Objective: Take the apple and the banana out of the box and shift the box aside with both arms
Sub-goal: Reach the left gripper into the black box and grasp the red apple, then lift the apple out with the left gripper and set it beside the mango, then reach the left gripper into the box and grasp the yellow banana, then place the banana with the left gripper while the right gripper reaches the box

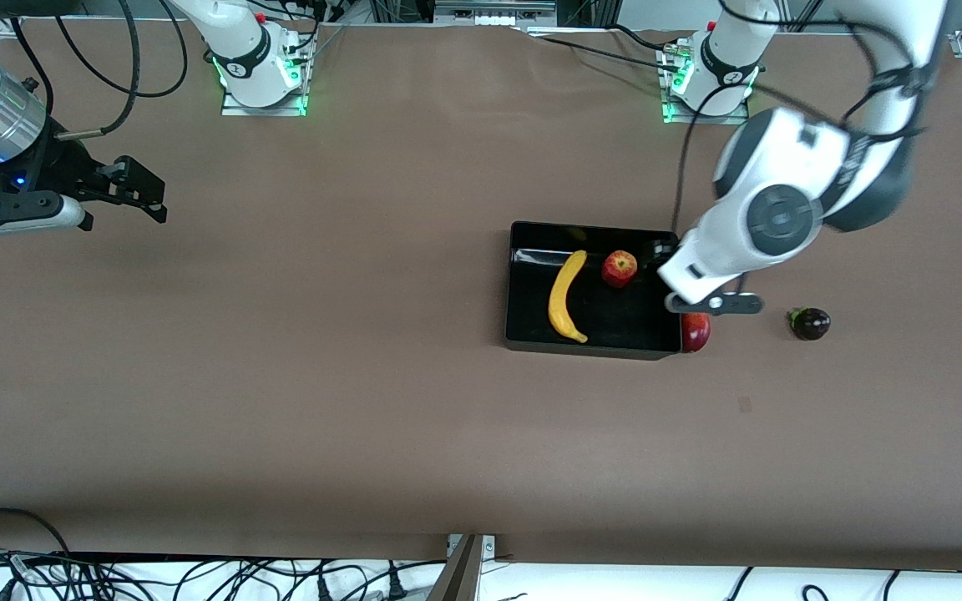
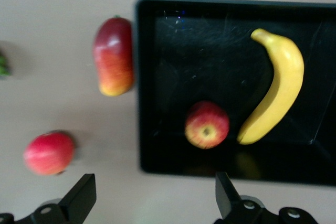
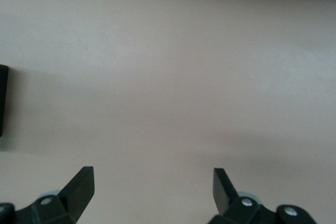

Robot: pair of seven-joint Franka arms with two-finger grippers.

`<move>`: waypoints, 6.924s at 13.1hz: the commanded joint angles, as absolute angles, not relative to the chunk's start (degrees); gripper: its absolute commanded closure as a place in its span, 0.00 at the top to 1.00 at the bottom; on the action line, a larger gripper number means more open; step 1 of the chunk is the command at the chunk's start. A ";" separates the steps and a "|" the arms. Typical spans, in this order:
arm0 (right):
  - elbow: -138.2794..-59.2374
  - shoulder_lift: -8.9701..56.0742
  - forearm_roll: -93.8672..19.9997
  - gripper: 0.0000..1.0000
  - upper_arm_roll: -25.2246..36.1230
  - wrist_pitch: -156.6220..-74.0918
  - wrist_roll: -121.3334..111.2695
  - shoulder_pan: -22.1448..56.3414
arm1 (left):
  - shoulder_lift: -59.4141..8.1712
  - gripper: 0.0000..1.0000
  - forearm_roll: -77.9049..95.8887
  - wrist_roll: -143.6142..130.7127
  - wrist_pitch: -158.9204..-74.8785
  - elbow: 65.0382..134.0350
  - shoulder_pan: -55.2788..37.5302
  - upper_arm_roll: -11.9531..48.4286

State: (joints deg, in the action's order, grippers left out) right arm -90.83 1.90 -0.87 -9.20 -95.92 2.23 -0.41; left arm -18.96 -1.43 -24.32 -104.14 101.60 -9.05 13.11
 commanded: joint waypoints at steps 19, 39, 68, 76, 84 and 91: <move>-90.53 2.02 -0.70 1.00 -9.14 -95.45 2.55 -0.35 | -18.56 0.19 -9.40 -35.86 -140.13 125.62 -13.19 13.10; -90.44 2.02 -0.79 1.00 -9.14 -95.80 2.55 -0.35 | -13.45 0.96 -8.70 -1.49 -140.71 137.37 5.54 13.45; -90.35 1.85 -0.88 1.00 -9.14 -95.71 2.46 -0.26 | -38.32 0.49 -17.58 -43.86 -133.16 104.06 -14.06 21.97; -90.35 1.85 -0.88 1.00 -9.14 -95.80 2.46 -0.26 | -35.69 0.00 -17.58 -42.89 -130.79 103.10 -12.14 22.06; -90.35 1.85 -1.05 1.00 -9.23 -95.98 2.55 -0.26 | -28.92 0.00 -16.61 -34.14 -107.70 90.54 -7.49 22.15; -90.79 7.45 0.35 1.00 -9.40 -98.26 1.94 5.18 | -32.06 0.00 -17.49 12.16 -97.99 90.52 9.47 21.62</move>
State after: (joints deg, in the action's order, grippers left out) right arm -91.03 4.81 -0.77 -9.57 -97.42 2.09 4.00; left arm -29.72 -16.04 2.82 -98.56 90.51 6.30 20.85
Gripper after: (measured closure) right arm 0.000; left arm 0.661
